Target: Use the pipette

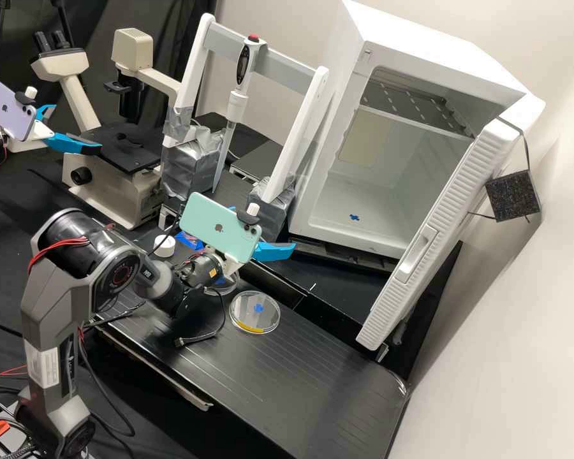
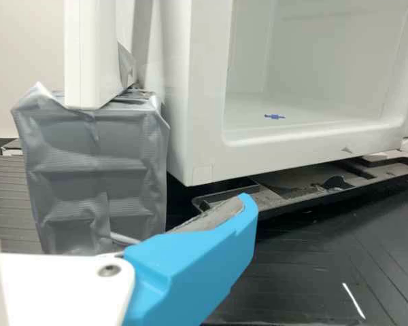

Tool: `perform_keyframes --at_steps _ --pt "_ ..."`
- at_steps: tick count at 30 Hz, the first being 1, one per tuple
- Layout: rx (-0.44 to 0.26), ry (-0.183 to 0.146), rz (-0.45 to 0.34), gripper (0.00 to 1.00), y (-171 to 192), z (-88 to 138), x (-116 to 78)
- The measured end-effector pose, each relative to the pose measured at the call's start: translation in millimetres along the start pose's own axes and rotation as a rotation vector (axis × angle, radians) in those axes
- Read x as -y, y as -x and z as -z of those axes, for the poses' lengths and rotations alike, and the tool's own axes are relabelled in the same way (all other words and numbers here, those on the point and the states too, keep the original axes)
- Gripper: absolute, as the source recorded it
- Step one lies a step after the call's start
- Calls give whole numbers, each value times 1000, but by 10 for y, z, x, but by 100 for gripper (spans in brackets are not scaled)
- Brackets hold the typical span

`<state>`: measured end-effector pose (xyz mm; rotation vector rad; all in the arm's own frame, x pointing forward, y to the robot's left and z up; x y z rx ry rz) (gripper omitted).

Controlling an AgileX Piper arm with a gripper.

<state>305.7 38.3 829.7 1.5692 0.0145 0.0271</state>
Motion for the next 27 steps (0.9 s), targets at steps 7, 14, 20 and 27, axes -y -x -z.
perform_keyframes --at_steps 7,14,20,27 --pt "0 0 0 100 0 0 0" --pt "-21 3 -6 100 183 44 -49" --pt "-129 -19 -40 100 470 277 -207" --pt "-288 -15 -107 100 618 717 -419"
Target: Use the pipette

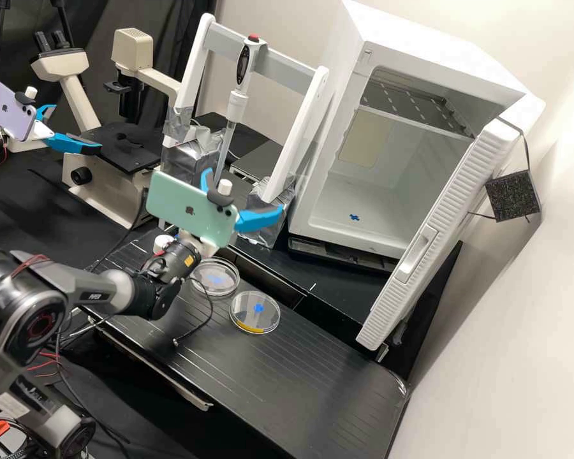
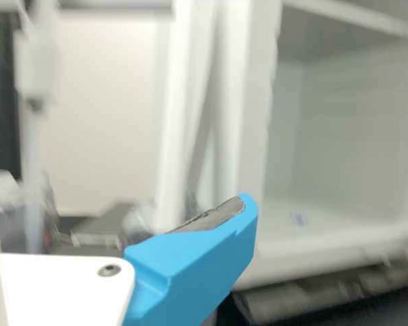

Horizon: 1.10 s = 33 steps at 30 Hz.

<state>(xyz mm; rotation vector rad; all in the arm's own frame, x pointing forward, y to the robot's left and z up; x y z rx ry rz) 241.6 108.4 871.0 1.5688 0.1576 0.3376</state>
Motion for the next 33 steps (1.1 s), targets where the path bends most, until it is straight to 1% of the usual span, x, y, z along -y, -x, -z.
perform_keyframes --at_steps 4,6,8,9,10,11,12,13,15,18,19,20,21,23,27,30,31,33 --pt "-59 -3 -1 100 -95 271 -118" --pt "-84 1 4 100 -160 415 -162" --pt "-90 15 1 100 -231 567 -203" --pt "-88 13 -3 100 -257 616 -216" --pt "-97 23 -7 100 -286 686 -231" --pt "-100 17 -12 100 -312 753 -246" --pt "-96 29 -6 100 -336 797 -246" --pt "-95 29 -6 100 -358 845 -252" --pt "-101 47 -3 100 -424 957 -263" --pt "-107 61 12 100 -537 1119 -251" --pt "-106 56 15 100 -559 1143 -246" --pt "-102 62 20 100 -604 1188 -237" --pt "-107 73 21 100 -638 1229 -238" --pt "-105 85 42 100 -712 1289 -199" --pt "-90 115 69 100 -866 1344 -149" --pt "-67 111 91 100 -996 1336 -92" --pt "-61 118 94 100 -1042 1325 -80" --pt "-48 121 106 100 -1124 1300 -57"
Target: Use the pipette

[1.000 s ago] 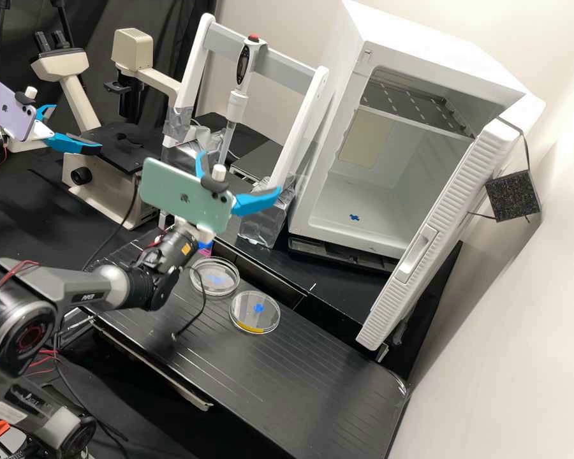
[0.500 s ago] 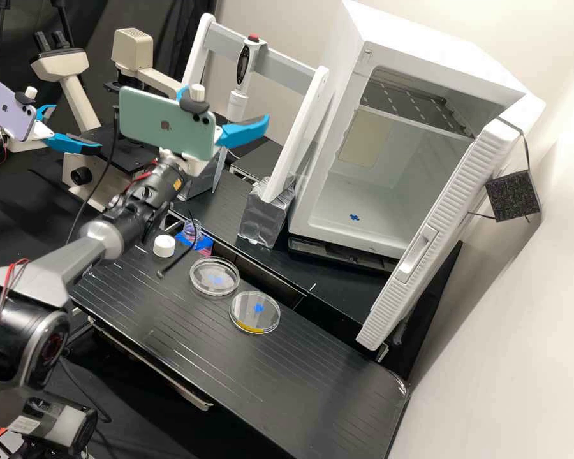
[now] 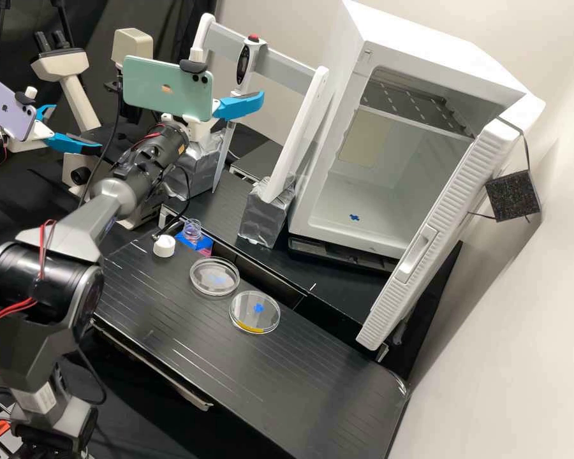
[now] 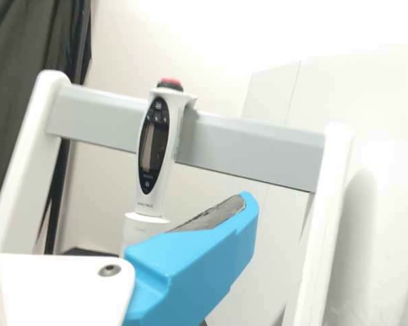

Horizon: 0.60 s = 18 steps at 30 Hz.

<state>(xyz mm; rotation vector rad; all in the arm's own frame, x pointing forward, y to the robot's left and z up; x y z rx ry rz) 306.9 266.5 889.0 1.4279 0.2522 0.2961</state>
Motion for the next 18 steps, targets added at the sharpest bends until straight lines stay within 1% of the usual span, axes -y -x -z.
perform_keyframes --at_steps 2,4,10,12,14,15,18 --pt "15 -2 17 100 -79 -33 29" --pt "27 3 19 100 -138 -61 28" --pt "39 11 30 100 -290 -101 49" --pt "41 22 34 100 -334 -106 68" --pt "47 25 37 100 -369 -117 80" --pt "51 26 40 0 -391 -125 80" --pt "60 28 44 0 -431 -159 84"
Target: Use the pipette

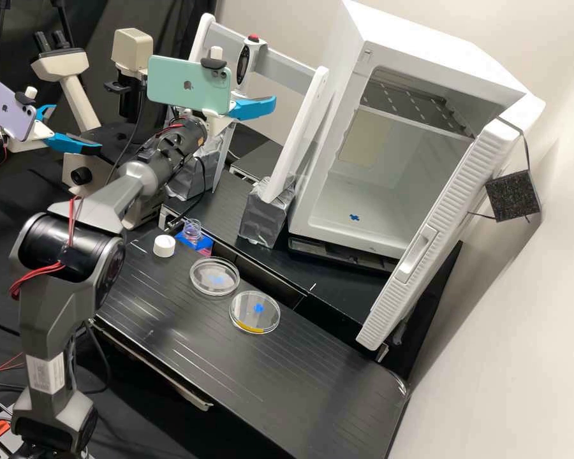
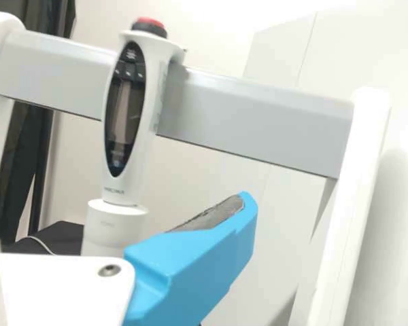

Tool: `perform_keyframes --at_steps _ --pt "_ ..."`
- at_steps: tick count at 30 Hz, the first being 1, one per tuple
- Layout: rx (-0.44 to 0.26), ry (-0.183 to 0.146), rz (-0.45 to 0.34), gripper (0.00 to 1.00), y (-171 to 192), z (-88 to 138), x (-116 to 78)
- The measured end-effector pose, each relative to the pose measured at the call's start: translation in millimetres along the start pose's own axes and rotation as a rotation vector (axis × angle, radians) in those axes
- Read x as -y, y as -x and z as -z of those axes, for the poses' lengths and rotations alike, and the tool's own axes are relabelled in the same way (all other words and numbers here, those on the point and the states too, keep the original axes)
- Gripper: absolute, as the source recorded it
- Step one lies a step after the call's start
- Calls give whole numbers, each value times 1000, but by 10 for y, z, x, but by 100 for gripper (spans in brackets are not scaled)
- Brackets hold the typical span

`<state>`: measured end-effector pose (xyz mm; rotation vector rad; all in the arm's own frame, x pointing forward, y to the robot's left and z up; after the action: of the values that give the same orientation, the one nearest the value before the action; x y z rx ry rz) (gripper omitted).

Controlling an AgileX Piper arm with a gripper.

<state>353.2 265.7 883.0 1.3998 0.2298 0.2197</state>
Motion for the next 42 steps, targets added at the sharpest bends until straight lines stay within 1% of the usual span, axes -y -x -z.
perform_keyframes --at_steps 5,11,21,33,38,42 --pt "10 2 0 0 -28 -37 4" --pt "14 -13 -1 0 -32 -52 1" --pt "14 -12 0 0 -35 -55 6" --pt "22 -13 13 0 -25 -86 53" --pt "31 -24 28 0 -16 -117 100" --pt "31 -24 28 0 -16 -116 98"
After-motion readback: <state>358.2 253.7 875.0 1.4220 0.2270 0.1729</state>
